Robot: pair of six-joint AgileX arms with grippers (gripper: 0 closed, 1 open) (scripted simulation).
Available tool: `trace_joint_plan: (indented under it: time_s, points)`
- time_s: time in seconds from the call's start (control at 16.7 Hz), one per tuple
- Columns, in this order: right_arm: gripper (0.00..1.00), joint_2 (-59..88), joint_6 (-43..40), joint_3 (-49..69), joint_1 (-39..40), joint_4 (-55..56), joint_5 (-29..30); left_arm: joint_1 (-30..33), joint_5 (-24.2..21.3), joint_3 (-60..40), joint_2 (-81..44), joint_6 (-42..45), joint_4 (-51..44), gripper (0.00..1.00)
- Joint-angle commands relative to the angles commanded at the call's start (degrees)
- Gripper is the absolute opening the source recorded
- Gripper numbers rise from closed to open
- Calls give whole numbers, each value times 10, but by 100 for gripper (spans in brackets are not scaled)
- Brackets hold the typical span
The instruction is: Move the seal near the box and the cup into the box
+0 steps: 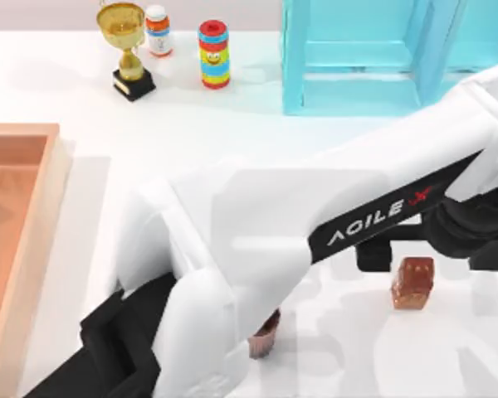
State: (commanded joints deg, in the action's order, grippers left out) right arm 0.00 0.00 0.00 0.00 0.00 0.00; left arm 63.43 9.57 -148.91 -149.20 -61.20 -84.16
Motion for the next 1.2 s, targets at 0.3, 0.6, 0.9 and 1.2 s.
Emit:
trace_joint_plan:
  time_s: [0.3, 0.6, 0.9, 1.2]
  points:
    - [100, 0, 0, 0, 0, 0, 0, -6, 0, 88, -3, 9, 91, 100]
    - [100, 0, 0, 0, 0, 0, 0, -13, -1, 169, -4, 16, 175, 100]
    - [100, 0, 0, 0, 0, 0, 0, -13, -1, 169, -5, 16, 176, 85]
    - [100, 0, 0, 0, 0, 0, 0, -13, -1, 169, -5, 16, 176, 47]
